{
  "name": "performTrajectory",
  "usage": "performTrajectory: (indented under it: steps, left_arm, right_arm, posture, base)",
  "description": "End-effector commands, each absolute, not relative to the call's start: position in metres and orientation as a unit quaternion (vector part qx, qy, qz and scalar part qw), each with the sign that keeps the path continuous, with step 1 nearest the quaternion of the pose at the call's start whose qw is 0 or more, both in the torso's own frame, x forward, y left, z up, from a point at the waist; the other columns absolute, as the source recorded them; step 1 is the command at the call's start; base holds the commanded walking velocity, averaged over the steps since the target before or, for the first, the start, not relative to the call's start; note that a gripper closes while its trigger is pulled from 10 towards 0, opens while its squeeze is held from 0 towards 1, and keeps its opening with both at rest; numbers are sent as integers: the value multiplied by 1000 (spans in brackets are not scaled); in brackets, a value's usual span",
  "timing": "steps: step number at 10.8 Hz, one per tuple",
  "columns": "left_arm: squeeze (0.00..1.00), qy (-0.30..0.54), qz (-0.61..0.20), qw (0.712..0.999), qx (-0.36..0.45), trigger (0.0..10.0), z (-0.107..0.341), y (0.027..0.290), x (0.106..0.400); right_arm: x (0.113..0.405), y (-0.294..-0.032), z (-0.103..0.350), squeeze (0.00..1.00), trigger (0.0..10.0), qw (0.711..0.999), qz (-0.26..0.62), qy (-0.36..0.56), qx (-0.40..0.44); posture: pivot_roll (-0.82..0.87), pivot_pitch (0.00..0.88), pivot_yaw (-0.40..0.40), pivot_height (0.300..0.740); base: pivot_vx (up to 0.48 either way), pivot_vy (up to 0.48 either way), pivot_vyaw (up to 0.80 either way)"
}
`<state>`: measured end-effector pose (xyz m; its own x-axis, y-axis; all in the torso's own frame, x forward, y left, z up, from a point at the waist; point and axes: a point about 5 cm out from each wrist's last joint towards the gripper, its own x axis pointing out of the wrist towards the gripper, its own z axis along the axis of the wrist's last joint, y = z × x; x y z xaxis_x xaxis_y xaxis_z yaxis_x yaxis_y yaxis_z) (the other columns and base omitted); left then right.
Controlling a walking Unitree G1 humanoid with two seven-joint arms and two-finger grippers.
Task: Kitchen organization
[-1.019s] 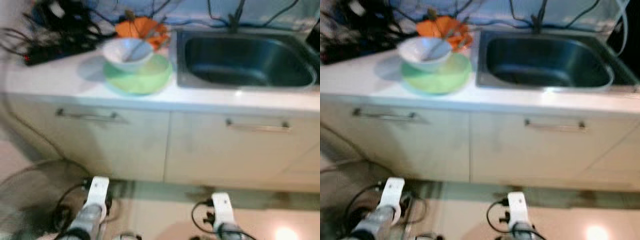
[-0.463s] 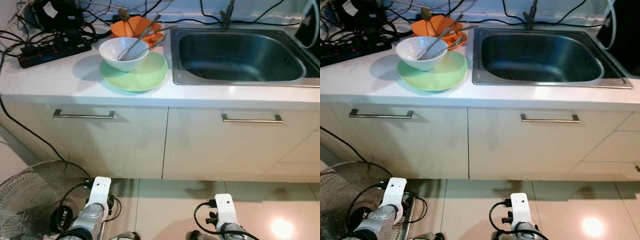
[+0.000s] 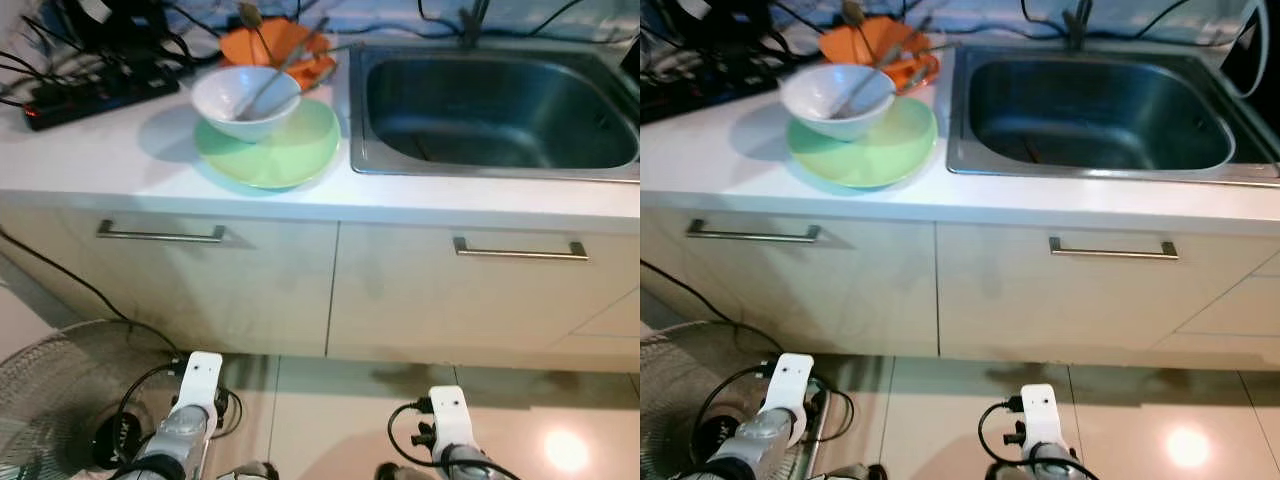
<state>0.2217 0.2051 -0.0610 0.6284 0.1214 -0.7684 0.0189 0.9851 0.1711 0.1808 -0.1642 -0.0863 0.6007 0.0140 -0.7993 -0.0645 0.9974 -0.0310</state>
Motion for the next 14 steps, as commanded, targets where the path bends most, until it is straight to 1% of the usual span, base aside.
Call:
performTrajectory:
  steps: [1, 12, 14]
  left_arm:
    - [0, 433, 32, 897, 76, 10000, -62, 206, 220]
    - [0, 434, 30, 897, 78, 10000, -62, 206, 220]
    - [0, 435, 28, 896, 79, 10000, -62, 206, 219]
  right_arm:
    - [177, -165, -88, 0, 10000, 892, 18, 452, -25]
    - [175, -168, -89, 0, 10000, 890, 17, 456, -26]
    - [174, -168, -89, 0, 10000, 889, 18, 457, -27]
  posture:
    - [39, 84, 15, 740]
    - [39, 77, 16, 740]
    - [38, 71, 17, 740]
  base:
    - [285, 0, 0]
    - [283, 0, 0]
    - [0, 0, 0]
